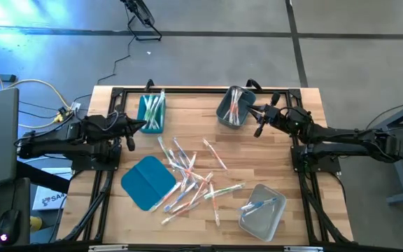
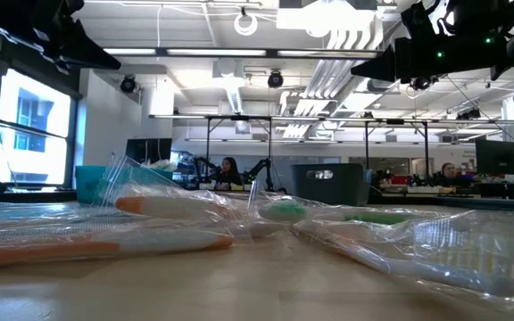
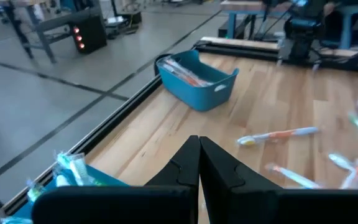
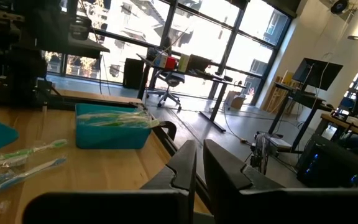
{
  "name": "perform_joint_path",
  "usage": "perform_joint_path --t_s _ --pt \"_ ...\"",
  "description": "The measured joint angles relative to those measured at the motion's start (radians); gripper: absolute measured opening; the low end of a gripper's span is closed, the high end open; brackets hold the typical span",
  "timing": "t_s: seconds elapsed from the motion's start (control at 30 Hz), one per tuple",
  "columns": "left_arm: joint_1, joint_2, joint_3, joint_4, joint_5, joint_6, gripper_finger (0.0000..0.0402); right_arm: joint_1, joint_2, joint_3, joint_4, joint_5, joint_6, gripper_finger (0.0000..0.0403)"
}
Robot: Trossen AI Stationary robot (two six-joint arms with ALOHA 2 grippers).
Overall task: Pick & Place Toothbrushes
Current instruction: Put the orange toothbrush into the dark gray bin
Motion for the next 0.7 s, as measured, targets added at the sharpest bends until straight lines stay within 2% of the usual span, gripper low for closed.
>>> perform_joint_path --t_s 0.2,0.7 --pt "0.0 -0.049 -0.02 0.001 0.039 0.033 0.0003 0.0 0.0 0.0 0.0 0.0 0.0 0.0023" --pt "0.0 -0.05 -0.024 0.0 0.045 0.065 0.0003 0.0 0.0 0.0 0.0 -0.002 0.0 0.0023"
